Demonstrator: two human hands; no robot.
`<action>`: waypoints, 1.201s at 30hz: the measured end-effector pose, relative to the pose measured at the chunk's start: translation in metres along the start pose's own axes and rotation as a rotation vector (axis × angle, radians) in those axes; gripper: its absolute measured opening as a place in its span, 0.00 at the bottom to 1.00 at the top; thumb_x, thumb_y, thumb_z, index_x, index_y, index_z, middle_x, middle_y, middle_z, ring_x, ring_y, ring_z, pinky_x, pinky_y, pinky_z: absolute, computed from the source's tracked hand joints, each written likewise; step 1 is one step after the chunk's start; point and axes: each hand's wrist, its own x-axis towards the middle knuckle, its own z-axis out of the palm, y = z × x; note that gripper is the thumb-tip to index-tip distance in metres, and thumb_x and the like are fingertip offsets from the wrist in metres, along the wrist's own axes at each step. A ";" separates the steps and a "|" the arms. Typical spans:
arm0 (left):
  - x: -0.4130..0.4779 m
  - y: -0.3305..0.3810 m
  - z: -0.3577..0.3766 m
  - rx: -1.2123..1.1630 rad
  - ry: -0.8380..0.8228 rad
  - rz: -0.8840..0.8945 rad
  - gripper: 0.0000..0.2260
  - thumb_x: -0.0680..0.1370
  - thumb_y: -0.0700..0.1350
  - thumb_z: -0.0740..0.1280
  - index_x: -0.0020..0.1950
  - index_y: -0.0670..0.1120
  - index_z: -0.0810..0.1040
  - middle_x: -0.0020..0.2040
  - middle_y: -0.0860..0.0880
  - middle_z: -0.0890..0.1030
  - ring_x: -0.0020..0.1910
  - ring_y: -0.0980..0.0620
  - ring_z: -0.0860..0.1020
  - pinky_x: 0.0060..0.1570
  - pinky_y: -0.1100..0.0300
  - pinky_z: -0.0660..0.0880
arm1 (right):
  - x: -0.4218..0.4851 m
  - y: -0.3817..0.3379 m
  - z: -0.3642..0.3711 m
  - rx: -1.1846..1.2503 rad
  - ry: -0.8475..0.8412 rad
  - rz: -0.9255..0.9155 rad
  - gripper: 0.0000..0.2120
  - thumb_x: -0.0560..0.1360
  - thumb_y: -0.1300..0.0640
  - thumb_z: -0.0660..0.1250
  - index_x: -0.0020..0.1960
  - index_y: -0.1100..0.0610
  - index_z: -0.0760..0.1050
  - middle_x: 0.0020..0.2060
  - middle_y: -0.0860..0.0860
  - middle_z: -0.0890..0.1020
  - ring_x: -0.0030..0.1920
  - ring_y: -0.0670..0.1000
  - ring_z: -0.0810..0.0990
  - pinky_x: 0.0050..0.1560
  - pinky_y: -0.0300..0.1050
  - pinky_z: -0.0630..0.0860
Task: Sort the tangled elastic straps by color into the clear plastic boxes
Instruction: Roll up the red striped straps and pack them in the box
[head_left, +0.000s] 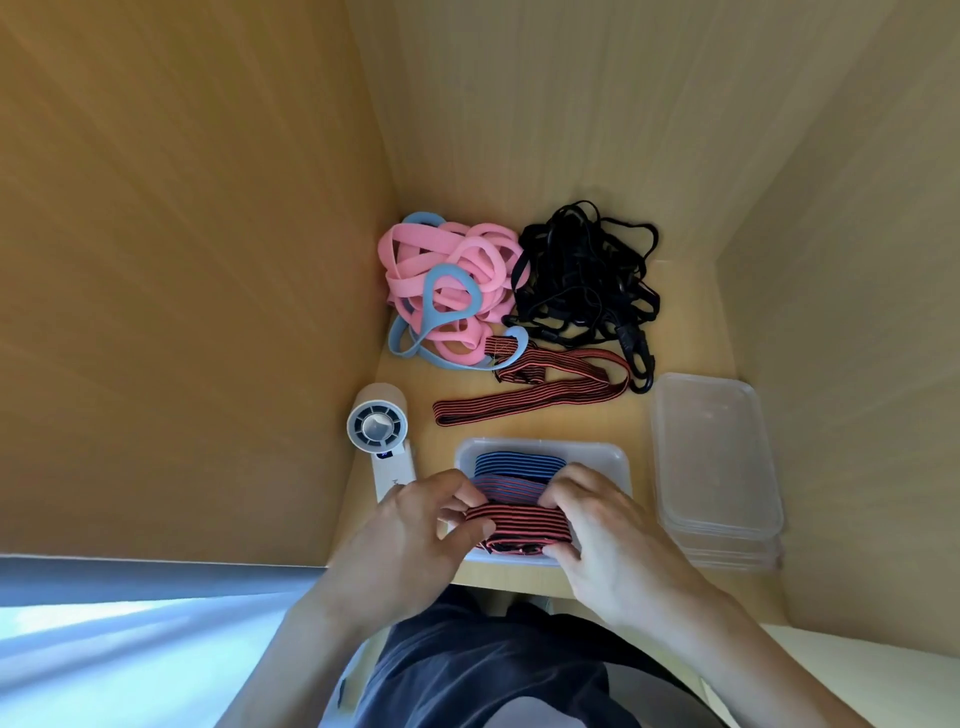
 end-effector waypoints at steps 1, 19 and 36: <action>0.000 -0.002 0.001 0.047 0.043 0.005 0.03 0.78 0.53 0.71 0.51 0.57 0.81 0.45 0.63 0.82 0.49 0.65 0.78 0.48 0.66 0.73 | 0.001 -0.001 -0.001 -0.019 -0.005 0.003 0.15 0.77 0.50 0.71 0.61 0.49 0.73 0.56 0.39 0.68 0.60 0.41 0.70 0.60 0.36 0.71; 0.014 -0.013 -0.009 0.280 -0.054 0.157 0.13 0.73 0.54 0.75 0.53 0.60 0.74 0.54 0.66 0.72 0.52 0.68 0.71 0.51 0.69 0.68 | 0.012 -0.012 0.000 -0.041 -0.065 -0.007 0.15 0.76 0.54 0.70 0.50 0.47 0.63 0.50 0.42 0.66 0.53 0.46 0.70 0.52 0.43 0.72; 0.021 -0.004 -0.001 0.479 -0.058 0.151 0.14 0.73 0.53 0.75 0.49 0.58 0.70 0.53 0.62 0.71 0.58 0.61 0.69 0.50 0.62 0.68 | 0.020 0.012 -0.019 0.184 -0.221 0.027 0.07 0.76 0.49 0.72 0.45 0.44 0.73 0.47 0.39 0.75 0.47 0.40 0.75 0.49 0.40 0.73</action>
